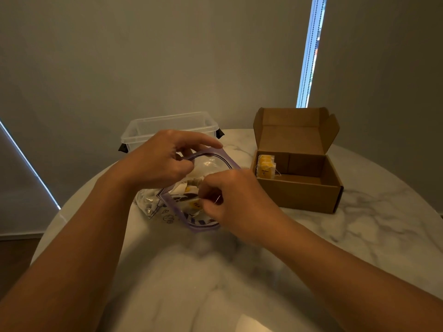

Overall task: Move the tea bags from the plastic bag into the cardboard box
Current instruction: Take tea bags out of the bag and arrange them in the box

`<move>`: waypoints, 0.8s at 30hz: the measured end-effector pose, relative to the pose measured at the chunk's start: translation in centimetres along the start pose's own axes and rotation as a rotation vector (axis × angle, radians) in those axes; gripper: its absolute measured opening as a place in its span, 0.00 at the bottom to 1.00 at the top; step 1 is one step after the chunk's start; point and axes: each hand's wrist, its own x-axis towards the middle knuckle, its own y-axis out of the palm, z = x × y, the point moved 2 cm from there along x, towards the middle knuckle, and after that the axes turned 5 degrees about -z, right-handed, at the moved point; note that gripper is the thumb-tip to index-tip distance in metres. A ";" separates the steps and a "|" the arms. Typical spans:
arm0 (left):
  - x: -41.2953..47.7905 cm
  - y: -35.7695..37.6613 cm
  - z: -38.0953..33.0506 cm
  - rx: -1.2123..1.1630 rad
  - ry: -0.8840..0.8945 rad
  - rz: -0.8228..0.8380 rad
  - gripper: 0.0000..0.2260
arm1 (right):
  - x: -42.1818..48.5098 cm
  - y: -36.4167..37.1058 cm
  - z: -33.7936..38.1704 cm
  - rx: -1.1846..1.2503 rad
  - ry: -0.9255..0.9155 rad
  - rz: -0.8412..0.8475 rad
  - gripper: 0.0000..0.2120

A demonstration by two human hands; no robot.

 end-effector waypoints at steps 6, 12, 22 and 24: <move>0.1 -0.1 0.0 -0.008 0.000 0.009 0.28 | -0.1 -5.0 -1.4 0.242 0.172 -0.055 0.03; 0.0 -0.1 -0.3 -0.011 -0.016 0.017 0.28 | -0.7 -11.6 -4.9 0.469 0.328 -0.125 0.07; -0.3 -0.5 -0.9 -0.023 0.030 0.029 0.26 | 2.2 -12.2 -11.4 0.119 0.495 -0.198 0.03; -0.4 -0.7 -1.0 -0.020 0.041 0.026 0.27 | 2.7 -11.4 -11.5 0.087 0.500 -0.135 0.03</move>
